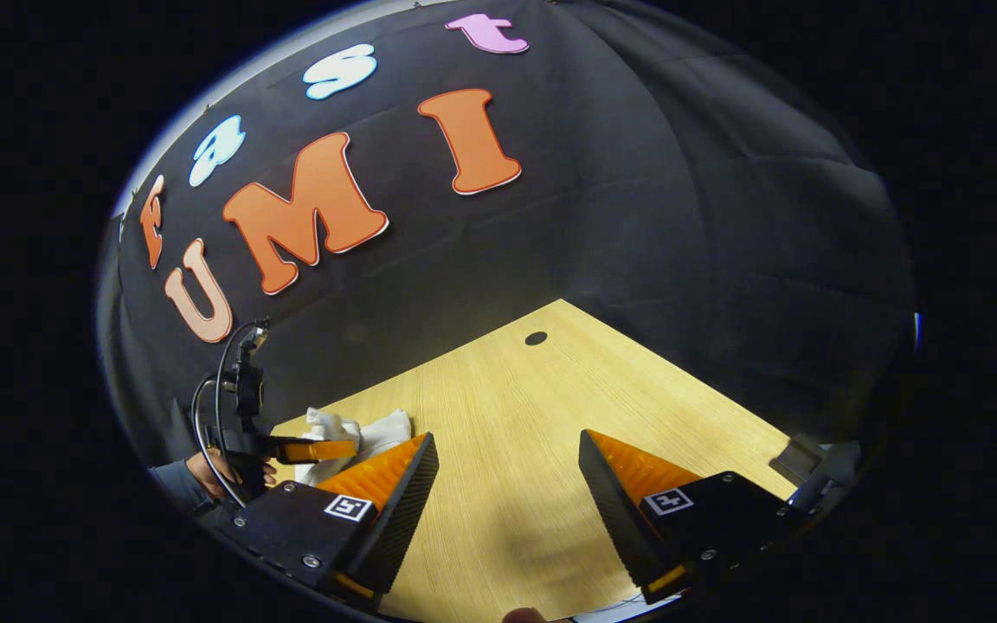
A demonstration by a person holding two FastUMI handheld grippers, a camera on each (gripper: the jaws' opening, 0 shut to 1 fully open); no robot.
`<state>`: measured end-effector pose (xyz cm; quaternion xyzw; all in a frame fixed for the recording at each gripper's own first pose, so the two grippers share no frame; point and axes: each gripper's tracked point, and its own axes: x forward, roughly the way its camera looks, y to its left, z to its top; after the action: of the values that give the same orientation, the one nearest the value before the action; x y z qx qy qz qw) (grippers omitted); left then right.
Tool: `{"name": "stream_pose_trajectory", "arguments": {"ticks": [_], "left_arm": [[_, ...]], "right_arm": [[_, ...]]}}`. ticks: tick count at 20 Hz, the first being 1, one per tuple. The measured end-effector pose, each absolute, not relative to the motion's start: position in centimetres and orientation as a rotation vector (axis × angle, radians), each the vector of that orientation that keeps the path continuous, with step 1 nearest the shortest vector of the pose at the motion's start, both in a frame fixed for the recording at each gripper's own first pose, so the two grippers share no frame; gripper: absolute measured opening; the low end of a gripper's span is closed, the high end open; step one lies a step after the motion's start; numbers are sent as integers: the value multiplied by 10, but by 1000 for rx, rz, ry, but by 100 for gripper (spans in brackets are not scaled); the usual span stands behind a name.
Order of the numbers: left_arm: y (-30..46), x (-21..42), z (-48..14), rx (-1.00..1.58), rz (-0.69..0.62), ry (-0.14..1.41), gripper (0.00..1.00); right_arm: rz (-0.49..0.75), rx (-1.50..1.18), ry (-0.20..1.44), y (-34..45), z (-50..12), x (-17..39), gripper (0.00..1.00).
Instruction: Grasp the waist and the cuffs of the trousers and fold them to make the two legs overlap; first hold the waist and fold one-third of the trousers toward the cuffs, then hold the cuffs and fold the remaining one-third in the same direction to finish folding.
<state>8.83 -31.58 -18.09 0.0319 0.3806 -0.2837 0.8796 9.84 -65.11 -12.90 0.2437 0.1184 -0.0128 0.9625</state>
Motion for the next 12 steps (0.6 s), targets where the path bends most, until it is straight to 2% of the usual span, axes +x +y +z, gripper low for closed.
{"name": "stream_pose_trajectory", "arguments": {"ticks": [2, 4, 5, 6, 12], "left_arm": [[-331, 78, -173, 97, -625, 756, 78], [-325, 76, -161, 119, -630, 718, 84], [-321, 76, -154, 127, -618, 703, 94], [-312, 74, -150, 130, -599, 690, 99], [-261, 59, -93, 137, -446, 518, 100]], "right_arm": [[-12, 477, 236, -651, -128, 101, 98], [12, 467, 229, -645, -126, 103, 98], [21, 462, 229, -643, -124, 104, 98], [34, 457, 224, -640, -123, 105, 98], [86, 367, 192, -615, -106, 108, 98]]}}
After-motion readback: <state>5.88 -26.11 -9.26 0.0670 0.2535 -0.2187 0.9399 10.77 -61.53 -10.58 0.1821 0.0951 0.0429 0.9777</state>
